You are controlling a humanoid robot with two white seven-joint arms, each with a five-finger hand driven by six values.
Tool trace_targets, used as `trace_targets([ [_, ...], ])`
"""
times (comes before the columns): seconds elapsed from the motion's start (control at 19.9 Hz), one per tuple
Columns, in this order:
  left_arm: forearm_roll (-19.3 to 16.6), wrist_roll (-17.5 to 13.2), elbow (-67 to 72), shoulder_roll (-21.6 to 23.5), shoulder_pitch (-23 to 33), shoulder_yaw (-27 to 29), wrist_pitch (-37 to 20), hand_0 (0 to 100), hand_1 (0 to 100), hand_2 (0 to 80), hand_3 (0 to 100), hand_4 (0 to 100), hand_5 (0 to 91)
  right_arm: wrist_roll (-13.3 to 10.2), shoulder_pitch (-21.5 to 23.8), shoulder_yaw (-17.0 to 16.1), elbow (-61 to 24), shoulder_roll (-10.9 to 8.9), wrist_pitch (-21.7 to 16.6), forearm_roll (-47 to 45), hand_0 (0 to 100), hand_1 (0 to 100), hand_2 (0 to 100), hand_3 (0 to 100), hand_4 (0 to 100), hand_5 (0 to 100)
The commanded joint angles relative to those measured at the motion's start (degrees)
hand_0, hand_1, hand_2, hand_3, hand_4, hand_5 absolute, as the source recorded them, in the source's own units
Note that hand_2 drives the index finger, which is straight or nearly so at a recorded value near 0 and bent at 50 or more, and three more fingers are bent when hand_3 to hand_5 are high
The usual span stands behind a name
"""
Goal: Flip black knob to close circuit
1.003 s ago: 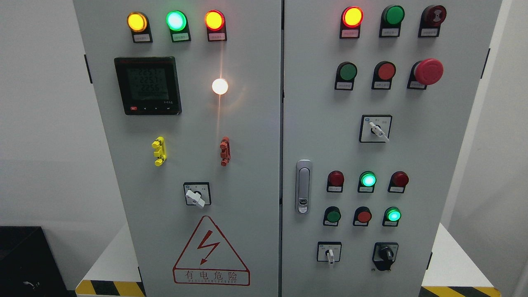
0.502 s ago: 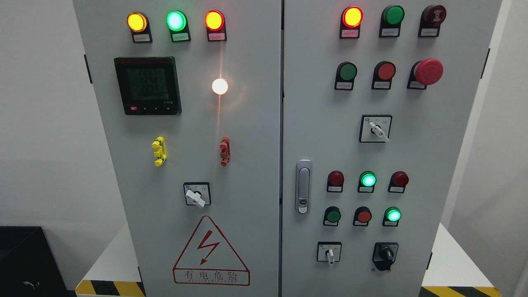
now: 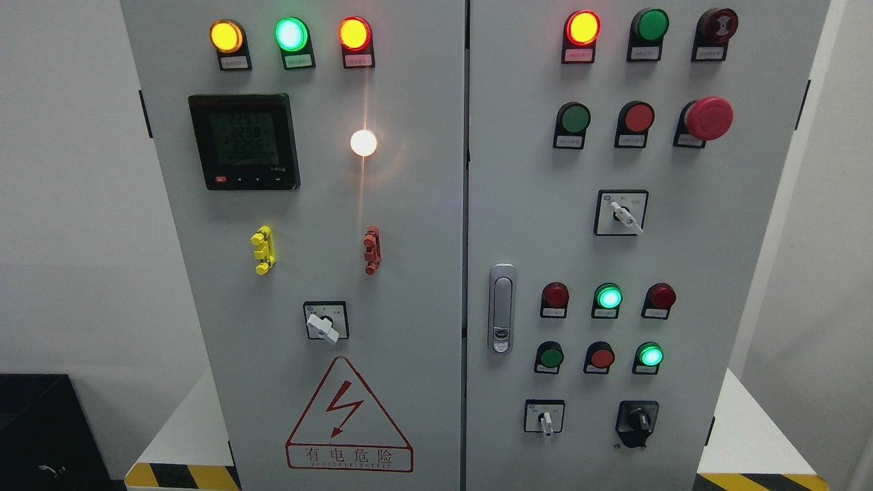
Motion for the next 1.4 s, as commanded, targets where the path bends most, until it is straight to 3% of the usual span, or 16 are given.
trace_targets([
  [0.0,0.0,0.0,-1.32,-0.01,1.23,0.03,-0.04,12,56,0.0,0,0,0.0,0.73,-1.94,1.82,-1.41,0.16,1.55,1.9,0,4,89,100,90,96],
  [0.7,0.0,0.0,-1.32,-0.01,1.23,-0.06,-0.04,12,56,0.0,0,0,0.0,2.84,-8.53,1.47,3.15,0.34,3.31,3.66,0,3,88,100,90,95],
  [1.35,0.0,0.0,-1.32,-0.01,1.23,-0.06,-0.04,12,56,0.0,0,0,0.0,4.51,-11.17,0.85,4.92,0.34,4.63,4.36,0,4,87,100,90,95],
])
